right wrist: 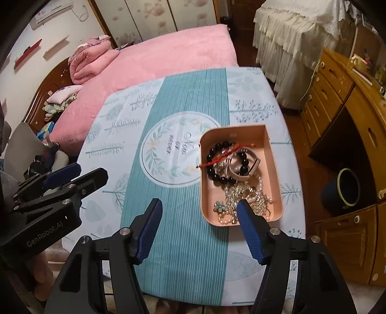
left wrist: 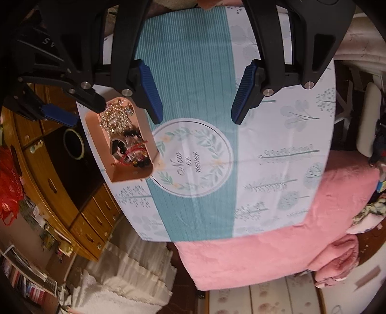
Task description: Organize jewelry
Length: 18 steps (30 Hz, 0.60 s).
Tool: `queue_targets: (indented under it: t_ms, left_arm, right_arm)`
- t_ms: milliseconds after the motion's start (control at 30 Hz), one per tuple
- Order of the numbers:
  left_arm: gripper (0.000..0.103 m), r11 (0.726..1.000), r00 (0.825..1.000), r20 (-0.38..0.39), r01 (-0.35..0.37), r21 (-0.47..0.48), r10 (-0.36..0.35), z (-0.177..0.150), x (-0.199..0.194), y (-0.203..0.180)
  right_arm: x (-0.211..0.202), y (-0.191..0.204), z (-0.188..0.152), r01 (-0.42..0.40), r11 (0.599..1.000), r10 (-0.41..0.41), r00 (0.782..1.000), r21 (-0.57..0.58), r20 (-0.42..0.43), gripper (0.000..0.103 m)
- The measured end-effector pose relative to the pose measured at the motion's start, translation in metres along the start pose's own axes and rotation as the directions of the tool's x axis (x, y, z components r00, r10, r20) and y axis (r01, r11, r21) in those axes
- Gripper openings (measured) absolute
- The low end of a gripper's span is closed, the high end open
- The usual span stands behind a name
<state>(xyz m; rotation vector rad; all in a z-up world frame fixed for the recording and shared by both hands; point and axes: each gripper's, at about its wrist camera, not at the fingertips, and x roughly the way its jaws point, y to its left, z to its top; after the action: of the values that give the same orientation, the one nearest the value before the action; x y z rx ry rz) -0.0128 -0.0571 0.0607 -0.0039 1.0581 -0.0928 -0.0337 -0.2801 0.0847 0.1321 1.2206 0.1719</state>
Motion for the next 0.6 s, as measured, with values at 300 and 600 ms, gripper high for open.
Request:
queue_targets:
  t_ms: [300,600]
  left_arm:
    - [0.056,0.994,0.999,-0.001,-0.054,-0.094,0.054,-0.007,-0.018,0.025]
    - [0.056,0.995,0.997,-0.019,-0.073,-0.071,0.072,-0.013,-0.021,0.021]
  right_arm:
    - [-0.018,0.016,-0.001,0.025,1.0,-0.025,1.0,-0.011,0.009,0.067]
    - [-0.023,0.024,-0.001,0.031,0.999,-0.03,0.999,-0.017,0.019,0.073]
